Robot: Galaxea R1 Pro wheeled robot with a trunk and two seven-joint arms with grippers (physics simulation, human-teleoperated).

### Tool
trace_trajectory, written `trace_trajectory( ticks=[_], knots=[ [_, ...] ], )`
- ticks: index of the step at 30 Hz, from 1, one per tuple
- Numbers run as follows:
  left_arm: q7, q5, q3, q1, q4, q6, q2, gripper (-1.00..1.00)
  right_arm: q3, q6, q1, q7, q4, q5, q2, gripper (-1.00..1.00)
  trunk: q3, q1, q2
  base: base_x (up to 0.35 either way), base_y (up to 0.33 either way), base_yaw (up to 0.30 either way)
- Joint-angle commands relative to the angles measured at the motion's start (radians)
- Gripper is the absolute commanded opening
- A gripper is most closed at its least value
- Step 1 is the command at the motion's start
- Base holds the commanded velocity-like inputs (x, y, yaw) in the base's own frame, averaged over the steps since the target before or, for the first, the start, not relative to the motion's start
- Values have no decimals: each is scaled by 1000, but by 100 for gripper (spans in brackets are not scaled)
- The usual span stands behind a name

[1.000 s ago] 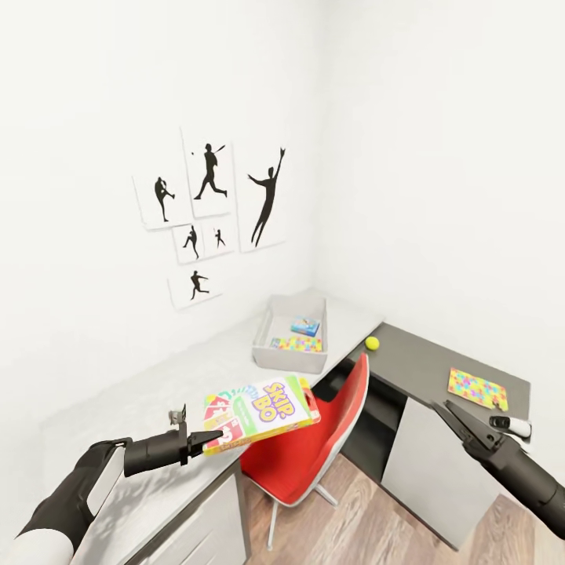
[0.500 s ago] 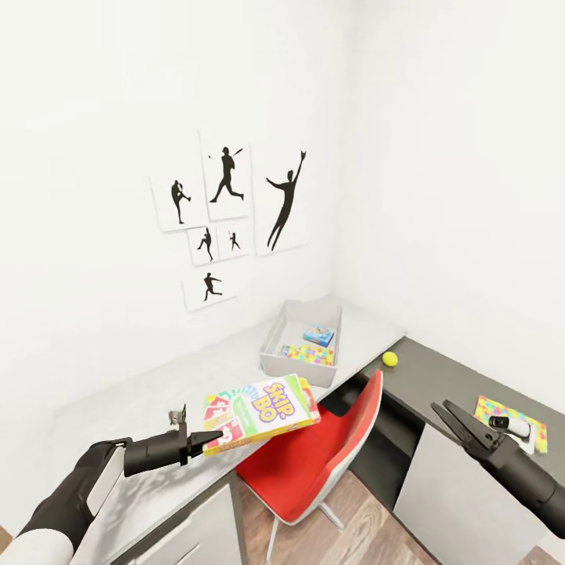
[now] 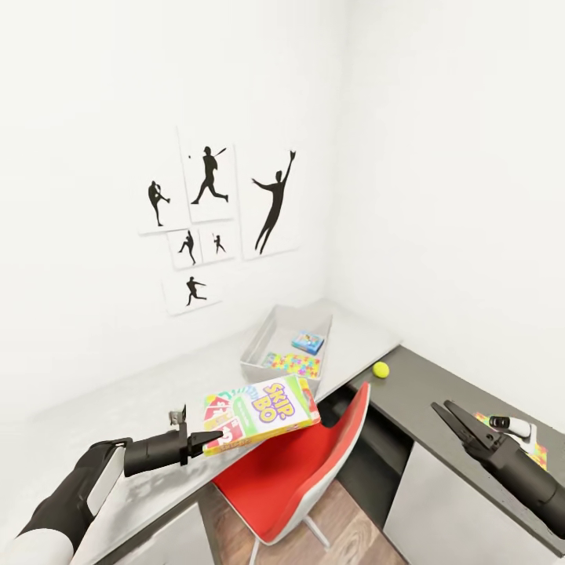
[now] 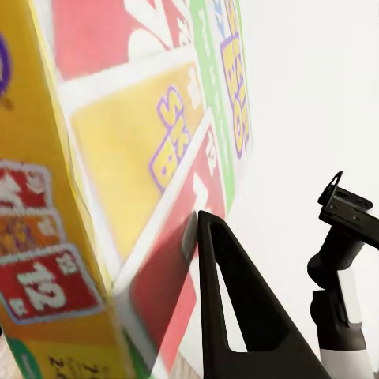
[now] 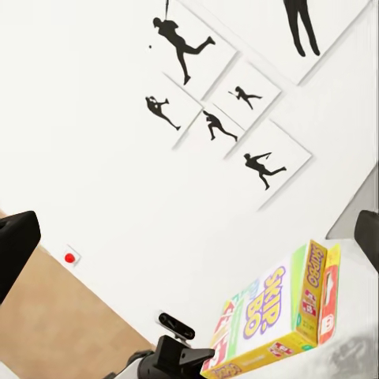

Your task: Put all the toys in the child's room - the three board games (two on the bed and one on the table), the two jigsaw puzzles on the table, and the tennis ball on the table - inside the toy box on the table in the child's room.

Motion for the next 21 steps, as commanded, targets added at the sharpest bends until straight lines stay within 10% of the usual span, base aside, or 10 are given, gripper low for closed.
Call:
trace_trajectory(
  ticks=[1, 21],
  knots=[
    [-1, 4, 1, -1, 0, 8, 0, -100, -1, 6, -1, 1, 0, -4, 0, 100, -2, 1, -2, 139, -231, 1],
    [0, 5, 4, -1, 0, 6, 0, -100, 1, 6, 0, 0, -1, -4, 0, 100, -2, 1, -2, 154, -173, 195]
  ],
)
